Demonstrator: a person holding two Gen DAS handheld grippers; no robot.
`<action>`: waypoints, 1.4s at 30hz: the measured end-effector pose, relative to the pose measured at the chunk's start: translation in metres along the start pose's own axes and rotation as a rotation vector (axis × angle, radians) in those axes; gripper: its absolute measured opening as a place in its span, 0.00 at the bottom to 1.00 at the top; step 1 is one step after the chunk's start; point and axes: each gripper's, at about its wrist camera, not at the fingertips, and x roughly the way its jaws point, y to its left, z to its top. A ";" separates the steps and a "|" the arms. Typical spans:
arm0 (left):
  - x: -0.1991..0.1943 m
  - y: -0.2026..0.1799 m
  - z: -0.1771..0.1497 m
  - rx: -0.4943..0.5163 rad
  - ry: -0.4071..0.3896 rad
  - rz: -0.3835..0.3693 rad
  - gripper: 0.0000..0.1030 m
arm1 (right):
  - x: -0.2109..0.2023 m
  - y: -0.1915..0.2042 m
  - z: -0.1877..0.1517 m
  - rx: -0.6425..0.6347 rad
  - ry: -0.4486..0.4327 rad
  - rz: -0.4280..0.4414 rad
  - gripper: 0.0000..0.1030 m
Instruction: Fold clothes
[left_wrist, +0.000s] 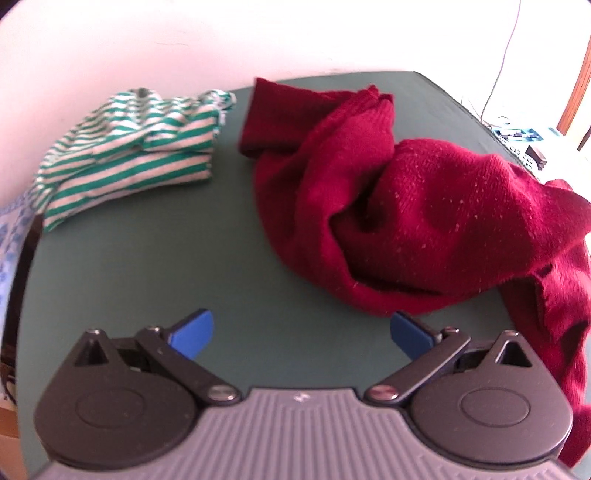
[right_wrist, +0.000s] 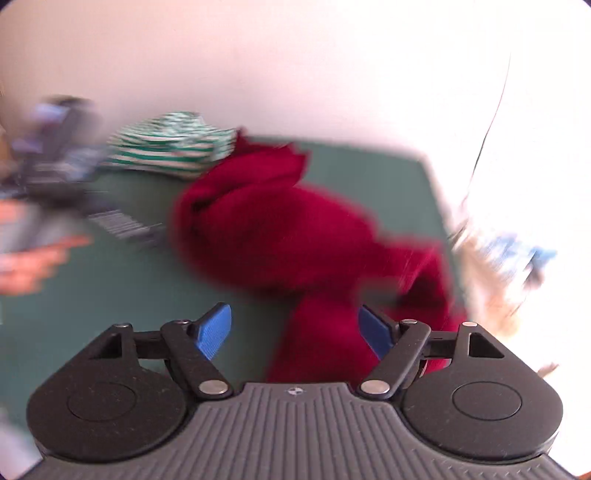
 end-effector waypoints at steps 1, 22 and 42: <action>-0.007 0.003 -0.007 0.001 -0.007 0.025 0.99 | 0.017 -0.004 0.009 -0.007 -0.013 -0.034 0.76; -0.057 0.075 -0.069 -0.129 -0.036 0.170 0.99 | -0.041 0.099 -0.023 0.050 0.236 0.768 0.01; -0.096 0.066 -0.102 0.126 -0.155 0.138 0.99 | 0.023 0.101 -0.037 0.547 0.120 0.126 0.12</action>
